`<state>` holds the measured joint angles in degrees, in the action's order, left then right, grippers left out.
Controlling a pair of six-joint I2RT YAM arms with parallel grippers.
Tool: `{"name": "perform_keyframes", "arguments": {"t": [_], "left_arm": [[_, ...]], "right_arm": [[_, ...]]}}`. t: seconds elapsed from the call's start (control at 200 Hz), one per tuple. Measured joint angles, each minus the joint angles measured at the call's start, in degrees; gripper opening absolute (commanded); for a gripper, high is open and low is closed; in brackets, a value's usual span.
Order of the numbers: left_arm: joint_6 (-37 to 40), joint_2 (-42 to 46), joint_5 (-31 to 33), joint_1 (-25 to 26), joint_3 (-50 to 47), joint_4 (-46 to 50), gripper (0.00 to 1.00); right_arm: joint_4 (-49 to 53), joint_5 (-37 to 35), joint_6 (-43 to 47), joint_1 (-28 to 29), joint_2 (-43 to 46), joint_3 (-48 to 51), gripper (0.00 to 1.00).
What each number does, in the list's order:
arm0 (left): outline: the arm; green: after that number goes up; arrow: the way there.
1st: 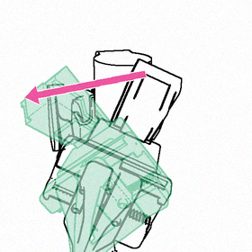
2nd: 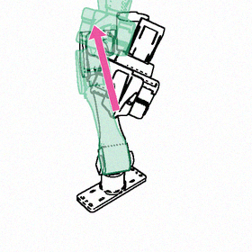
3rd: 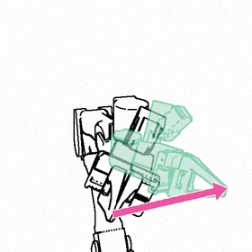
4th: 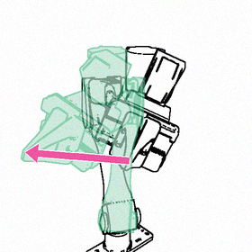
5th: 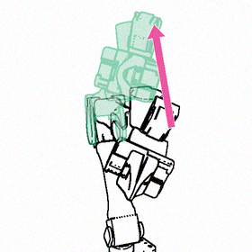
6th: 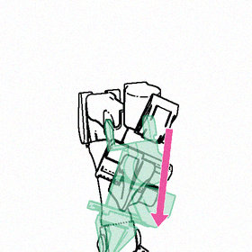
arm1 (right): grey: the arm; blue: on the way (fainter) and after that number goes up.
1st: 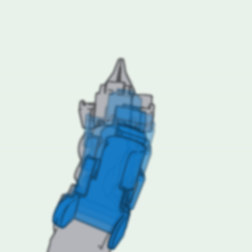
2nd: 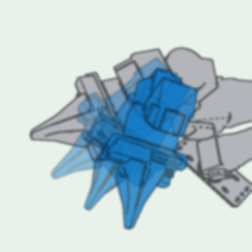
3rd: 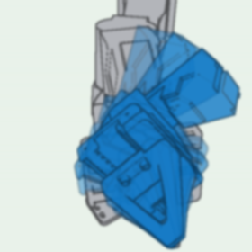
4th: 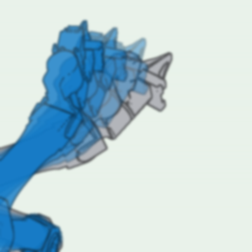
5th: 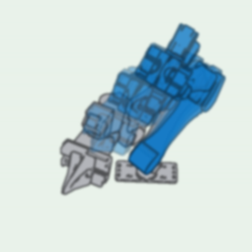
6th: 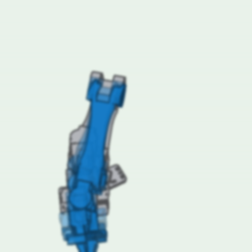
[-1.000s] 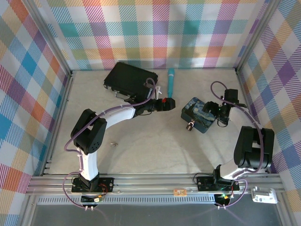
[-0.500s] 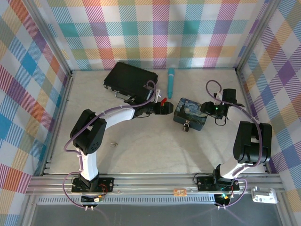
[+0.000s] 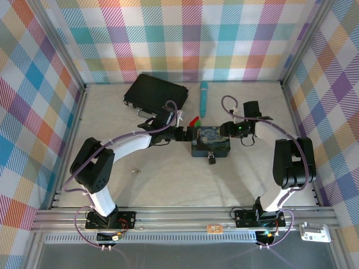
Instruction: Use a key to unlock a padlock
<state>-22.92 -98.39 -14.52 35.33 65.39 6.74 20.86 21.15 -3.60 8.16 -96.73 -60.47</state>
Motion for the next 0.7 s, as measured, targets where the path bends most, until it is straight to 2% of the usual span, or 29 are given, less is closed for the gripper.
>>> {"name": "perform_keyframes", "arguments": {"t": [0.065,0.185,0.305,0.455,0.695], "left_arm": [[-0.2,2.0,3.0,-0.2,-1.2,2.1,1.00],[-1.9,6.0,7.6,-1.2,-4.6,4.9,1.00],[-4.3,9.6,10.8,-1.8,-8.1,6.8,1.00],[-7.2,12.6,12.6,-1.9,-10.5,7.3,1.00],[-10.2,14.6,10.3,-1.6,-12.2,6.7,1.00]], "right_arm": [[0.2,0.1,-0.2,1.8,-0.4,-0.5,0.54],[1.1,0.0,-1.3,4.6,-1.0,-1.5,0.70],[2.4,-0.3,-3.5,8.1,-1.9,-2.6,0.76],[4.4,-1.2,-6.3,10.0,-0.8,-2.6,0.78],[6.1,-2.0,-6.6,9.9,6.1,0.3,0.76]]}}
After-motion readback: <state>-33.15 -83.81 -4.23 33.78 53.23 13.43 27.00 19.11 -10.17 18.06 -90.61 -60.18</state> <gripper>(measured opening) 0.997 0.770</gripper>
